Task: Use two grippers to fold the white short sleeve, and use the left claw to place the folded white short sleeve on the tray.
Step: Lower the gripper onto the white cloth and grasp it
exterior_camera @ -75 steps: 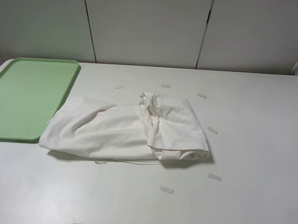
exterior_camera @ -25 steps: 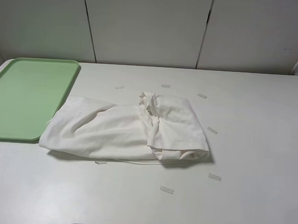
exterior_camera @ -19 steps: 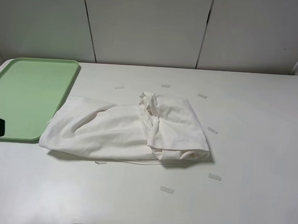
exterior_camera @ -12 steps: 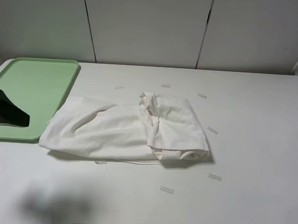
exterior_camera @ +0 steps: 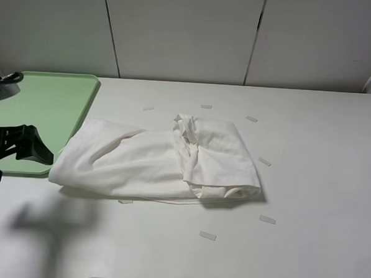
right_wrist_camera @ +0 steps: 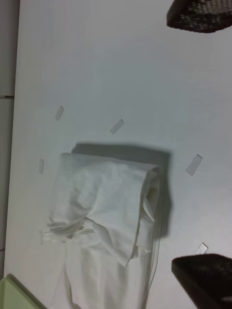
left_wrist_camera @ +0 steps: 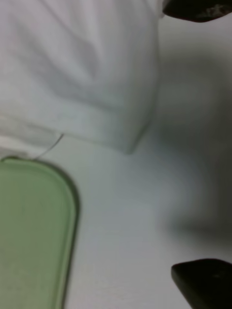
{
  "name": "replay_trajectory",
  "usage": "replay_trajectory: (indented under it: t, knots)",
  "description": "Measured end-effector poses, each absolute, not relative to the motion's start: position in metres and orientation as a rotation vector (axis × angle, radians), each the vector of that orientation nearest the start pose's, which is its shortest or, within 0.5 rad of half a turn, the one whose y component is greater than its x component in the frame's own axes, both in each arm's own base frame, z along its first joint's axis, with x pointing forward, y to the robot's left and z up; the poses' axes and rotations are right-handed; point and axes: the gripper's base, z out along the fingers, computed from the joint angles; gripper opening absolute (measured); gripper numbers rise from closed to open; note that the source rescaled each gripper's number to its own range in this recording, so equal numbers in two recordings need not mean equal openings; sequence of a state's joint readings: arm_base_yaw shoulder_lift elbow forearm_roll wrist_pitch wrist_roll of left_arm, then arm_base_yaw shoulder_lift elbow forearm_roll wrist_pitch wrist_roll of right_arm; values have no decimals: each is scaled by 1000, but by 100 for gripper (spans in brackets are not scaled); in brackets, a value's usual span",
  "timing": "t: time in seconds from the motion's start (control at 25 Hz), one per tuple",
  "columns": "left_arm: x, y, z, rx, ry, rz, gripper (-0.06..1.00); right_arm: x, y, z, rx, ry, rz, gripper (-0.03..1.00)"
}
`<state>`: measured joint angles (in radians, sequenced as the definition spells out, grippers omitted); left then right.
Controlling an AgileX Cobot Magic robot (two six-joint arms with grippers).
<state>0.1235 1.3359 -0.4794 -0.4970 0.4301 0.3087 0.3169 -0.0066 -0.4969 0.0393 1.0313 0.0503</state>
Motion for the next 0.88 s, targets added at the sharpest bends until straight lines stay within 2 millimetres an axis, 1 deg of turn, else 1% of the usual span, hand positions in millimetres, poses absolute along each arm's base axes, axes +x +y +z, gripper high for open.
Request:
replay_trajectory:
  t: [0.24,0.28,0.32,0.36,0.48,0.64,0.76,0.88]
  knots:
    - [216,8,139,-342,2751,-279,98,-5,2,279,-270,2004,280,100]
    - [216,8,139,-342,2751,-279,98,-5,2,279,-270,2004,280,100]
    - [219,5,131,-339,2766,-280,98,-5,2,279,-270,2004,280,100]
    - [219,5,131,-339,2766,-280,98,-5,2,279,-270,2004,280,100]
    - [224,-7,117,-299,2794,-301,98,-5,2,279,-270,2004,280,100]
    - [226,-14,112,-293,2793,-305,98,-5,2,279,-270,2004,280,100]
    - [232,-19,112,-271,2781,-302,98,-5,2,279,-270,2004,280,100]
    - [245,-26,111,-242,2758,-293,98,-5,2,279,-270,2004,280,100]
